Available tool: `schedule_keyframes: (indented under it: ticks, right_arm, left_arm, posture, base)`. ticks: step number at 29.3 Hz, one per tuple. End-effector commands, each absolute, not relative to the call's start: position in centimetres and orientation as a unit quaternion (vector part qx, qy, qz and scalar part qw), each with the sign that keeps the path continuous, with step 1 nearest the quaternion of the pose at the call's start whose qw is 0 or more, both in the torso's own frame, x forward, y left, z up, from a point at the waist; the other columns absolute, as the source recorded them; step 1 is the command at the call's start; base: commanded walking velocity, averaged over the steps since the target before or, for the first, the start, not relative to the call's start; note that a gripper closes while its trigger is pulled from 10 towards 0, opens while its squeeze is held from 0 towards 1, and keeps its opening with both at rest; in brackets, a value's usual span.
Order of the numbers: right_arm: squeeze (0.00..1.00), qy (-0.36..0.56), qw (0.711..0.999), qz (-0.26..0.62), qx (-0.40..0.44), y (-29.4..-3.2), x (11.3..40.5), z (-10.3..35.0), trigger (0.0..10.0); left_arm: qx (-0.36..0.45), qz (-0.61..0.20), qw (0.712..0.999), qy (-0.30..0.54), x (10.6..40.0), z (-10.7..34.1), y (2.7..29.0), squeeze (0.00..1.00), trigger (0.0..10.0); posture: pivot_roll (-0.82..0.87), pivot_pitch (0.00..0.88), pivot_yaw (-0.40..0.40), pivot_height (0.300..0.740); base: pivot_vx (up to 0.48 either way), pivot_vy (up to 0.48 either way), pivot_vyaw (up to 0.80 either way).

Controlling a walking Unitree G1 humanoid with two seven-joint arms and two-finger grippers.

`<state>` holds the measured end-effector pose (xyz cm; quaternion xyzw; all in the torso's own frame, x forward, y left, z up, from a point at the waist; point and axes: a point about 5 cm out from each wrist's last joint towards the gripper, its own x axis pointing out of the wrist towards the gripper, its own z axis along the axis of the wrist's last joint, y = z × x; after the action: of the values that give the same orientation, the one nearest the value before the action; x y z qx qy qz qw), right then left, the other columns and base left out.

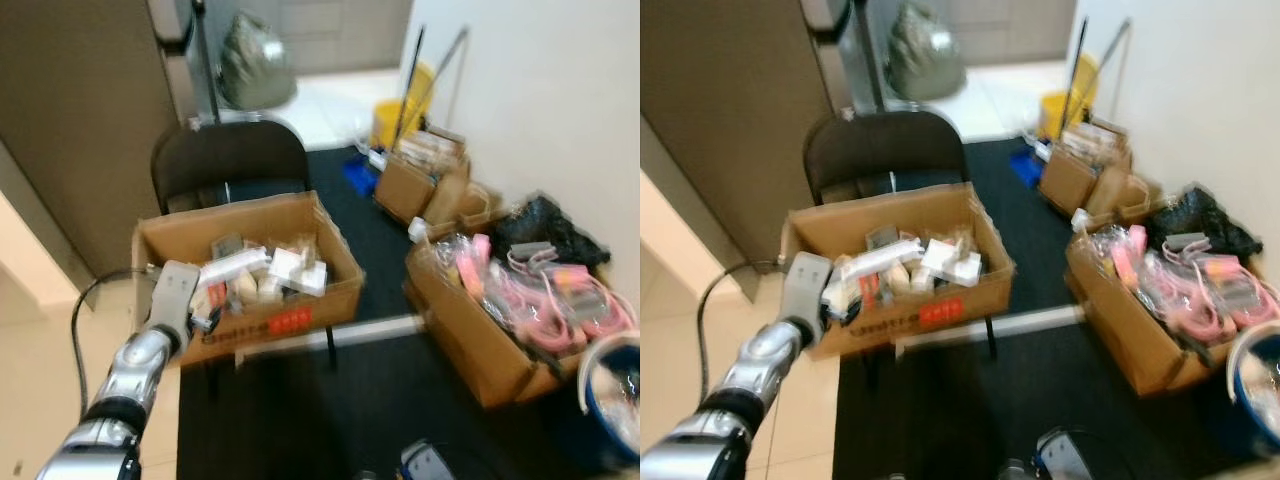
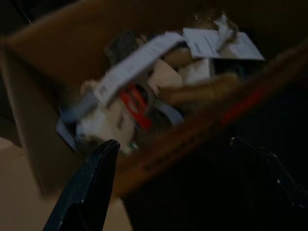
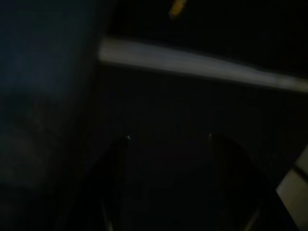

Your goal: Picking trash to rubbish bin

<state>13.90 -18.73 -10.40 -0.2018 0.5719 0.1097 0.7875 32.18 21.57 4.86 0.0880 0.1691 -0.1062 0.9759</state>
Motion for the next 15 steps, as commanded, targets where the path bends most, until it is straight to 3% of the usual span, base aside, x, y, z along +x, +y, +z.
schedule_keyframes:
  ticks: [1, 9, 15]
  right_arm:
    - [0.0, 0.577, 0.784, 0.119, -0.196, -18.2, 13.5, -10.6, 10.0]
    - [0.0, 0.577, 0.783, 0.12, -0.198, -18.3, 13.4, -10.6, 10.0]
    - [0.0, 0.578, 0.784, 0.116, -0.196, -18.4, 13.3, -10.6, 10.0]
  left_arm:
    - [0.093, -0.103, 0.972, 0.188, 31.7, 4.2, 22.0, 0.0, 10.0]
    - [0.078, -0.061, 0.964, 0.245, 29.6, 1.7, 23.6, 0.0, 10.0]
    - [0.061, -0.019, 0.945, 0.32, 26.3, -1.5, 24.7, 0.0, 10.0]
  posture:
    - [0.09, 0.099, 0.012, 0.74]
    - [0.09, 0.092, 0.005, 0.74]
    - [0.07, 0.099, 0.009, 0.74]
  base:
    - [-0.42, 0.0, 0.0]
    - [-0.408, 0.0, 0.0]
    - [-0.388, 0.0, 0.0]
